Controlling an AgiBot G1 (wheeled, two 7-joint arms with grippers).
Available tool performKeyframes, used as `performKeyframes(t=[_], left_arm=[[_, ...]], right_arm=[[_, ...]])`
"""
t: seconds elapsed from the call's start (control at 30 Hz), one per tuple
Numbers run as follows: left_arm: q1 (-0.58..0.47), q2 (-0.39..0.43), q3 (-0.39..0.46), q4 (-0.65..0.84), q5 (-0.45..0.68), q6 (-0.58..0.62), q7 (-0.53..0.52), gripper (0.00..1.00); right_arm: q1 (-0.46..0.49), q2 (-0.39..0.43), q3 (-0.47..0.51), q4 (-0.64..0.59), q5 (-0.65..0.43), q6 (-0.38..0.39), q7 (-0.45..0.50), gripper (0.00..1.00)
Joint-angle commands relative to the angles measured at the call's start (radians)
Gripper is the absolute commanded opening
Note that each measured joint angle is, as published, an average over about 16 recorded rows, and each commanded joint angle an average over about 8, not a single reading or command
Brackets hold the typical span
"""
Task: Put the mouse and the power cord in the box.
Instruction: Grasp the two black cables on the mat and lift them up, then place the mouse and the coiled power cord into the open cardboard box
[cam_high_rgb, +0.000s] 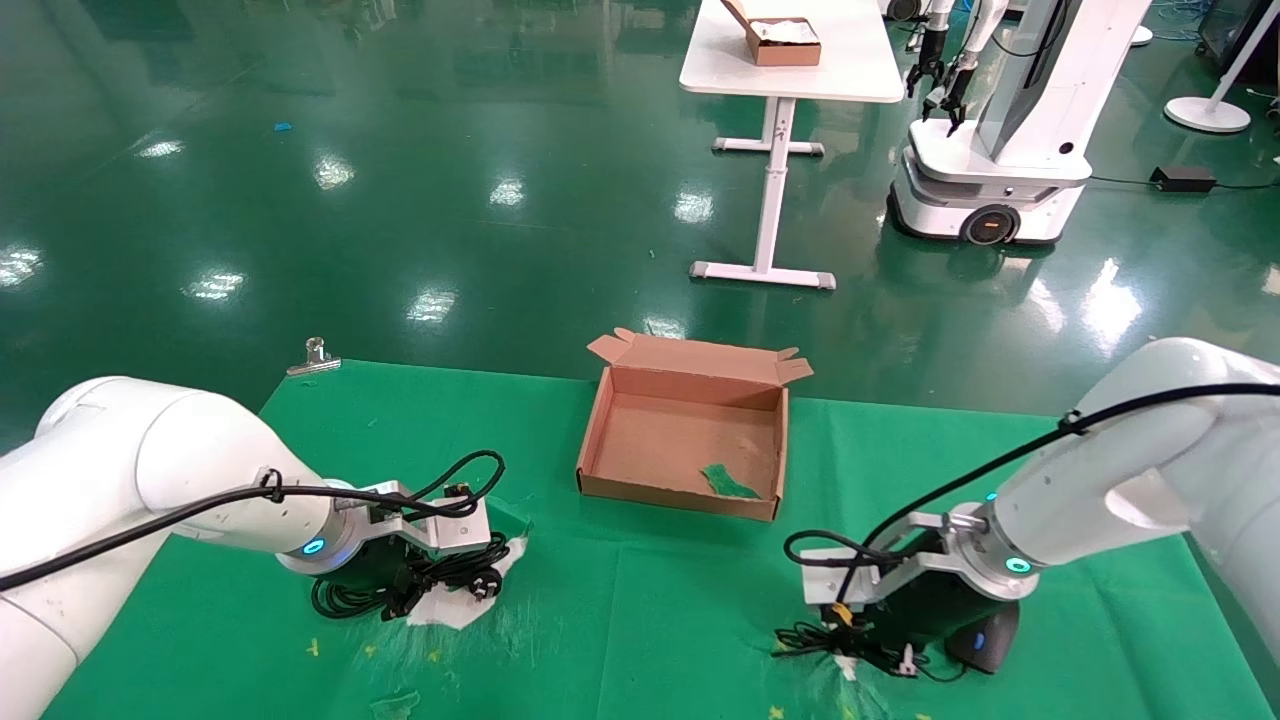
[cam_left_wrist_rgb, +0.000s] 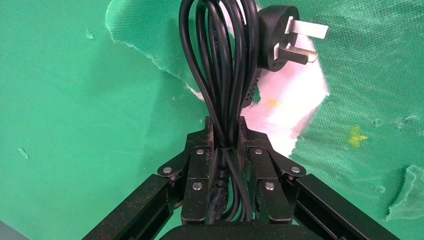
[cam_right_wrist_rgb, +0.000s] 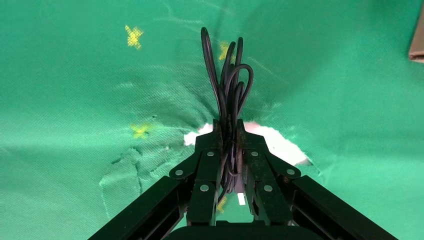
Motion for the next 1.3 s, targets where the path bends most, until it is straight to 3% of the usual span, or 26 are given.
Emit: performKeyframes(t=[0.03,0.37,0.67,0.83,1.1,1.13,1.3], left_arm=[[-0.003,-0.002,0.000,0.002,0.000,0.003,-0.001,0.00],[-0.149,0.003,-0.083,-0.020,-0.147,0.137,0.014,0.00],[-0.174,0.097,-0.106,-0.038,-0.250,0.041,0.031,0.00],[-0.136,0.114,-0.009,-0.134,-0.293,-0.100,-0.019,0.00],[-0.085,0.121,0.271,-0.262,-0.219,-0.450,-0.166,0.00],[-0.081,0.121,0.305,-0.268,-0.196,-0.493,-0.183,0.06],[-0.066,0.121,0.430,-0.279,-0.082,-0.663,-0.274,0.68]], right_arm=[[0.009,0.005,0.003,0.002,0.003,0.000,0.001,0.00],[0.108,0.044,-0.002,0.046,-0.017,0.022,0.029,0.00],[0.188,0.094,-0.013,0.078,-0.048,0.030,0.086,0.00],[0.231,0.132,-0.015,0.119,-0.059,0.012,0.126,0.00],[0.263,0.201,-0.025,0.246,-0.085,-0.026,0.216,0.00],[0.264,0.211,-0.026,0.268,-0.088,-0.031,0.231,0.00],[0.259,0.267,-0.030,0.402,-0.102,-0.063,0.311,0.00]])
